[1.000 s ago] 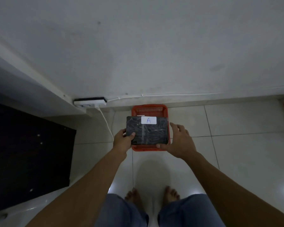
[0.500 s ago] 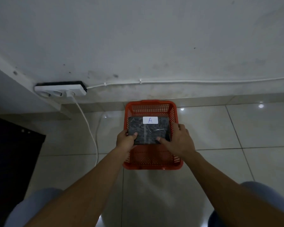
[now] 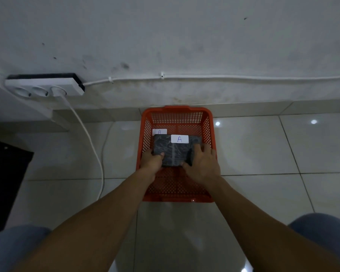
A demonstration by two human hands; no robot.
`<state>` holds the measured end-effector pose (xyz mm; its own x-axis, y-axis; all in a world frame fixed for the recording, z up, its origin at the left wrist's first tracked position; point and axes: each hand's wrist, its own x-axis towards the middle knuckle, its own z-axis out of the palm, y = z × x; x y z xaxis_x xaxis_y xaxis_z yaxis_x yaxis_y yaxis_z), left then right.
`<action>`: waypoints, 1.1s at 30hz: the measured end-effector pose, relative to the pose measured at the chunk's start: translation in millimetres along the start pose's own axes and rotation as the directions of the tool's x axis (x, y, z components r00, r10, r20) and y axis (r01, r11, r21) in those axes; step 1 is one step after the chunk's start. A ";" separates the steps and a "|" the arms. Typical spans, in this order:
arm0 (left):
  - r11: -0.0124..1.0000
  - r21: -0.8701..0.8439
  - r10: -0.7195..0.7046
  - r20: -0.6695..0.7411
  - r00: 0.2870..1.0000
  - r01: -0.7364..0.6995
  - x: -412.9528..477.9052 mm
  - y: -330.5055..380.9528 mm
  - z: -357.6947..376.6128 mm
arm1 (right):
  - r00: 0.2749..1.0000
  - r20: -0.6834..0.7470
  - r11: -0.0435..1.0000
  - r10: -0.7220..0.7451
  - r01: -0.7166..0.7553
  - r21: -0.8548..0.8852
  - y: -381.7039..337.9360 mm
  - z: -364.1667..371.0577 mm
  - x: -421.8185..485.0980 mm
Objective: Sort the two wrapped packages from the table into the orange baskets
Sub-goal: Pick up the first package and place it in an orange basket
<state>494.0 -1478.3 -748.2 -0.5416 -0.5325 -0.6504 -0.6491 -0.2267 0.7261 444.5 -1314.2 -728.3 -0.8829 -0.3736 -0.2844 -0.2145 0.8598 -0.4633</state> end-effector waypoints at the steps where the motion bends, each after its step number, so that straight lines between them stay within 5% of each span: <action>1: 0.999 0.032 0.007 -0.012 1.000 -0.007 2.4 -1.7 1.0 | 1.000 0.000 1.000 -0.004 0.004 -0.009 0.9 3.7 0.2; 16: 0.899 0.433 0.151 -0.159 0.976 -0.069 3.8 0.1 12.8 | 0.999 0.039 1.000 -0.021 0.021 0.005 2.6 21.9 -2.1; 33: 0.781 0.602 0.212 -0.005 0.977 -0.166 -30.7 -3.8 3.5 | 0.991 0.131 0.999 -0.007 0.011 -0.031 -1.0 31.8 -13.2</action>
<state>511.2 -1458.3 -731.9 -0.6641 -0.5723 -0.4810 -0.7386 0.4027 0.5407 469.6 -1321.2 -750.8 -0.8189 -0.4218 -0.3893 -0.2370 0.8661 -0.4401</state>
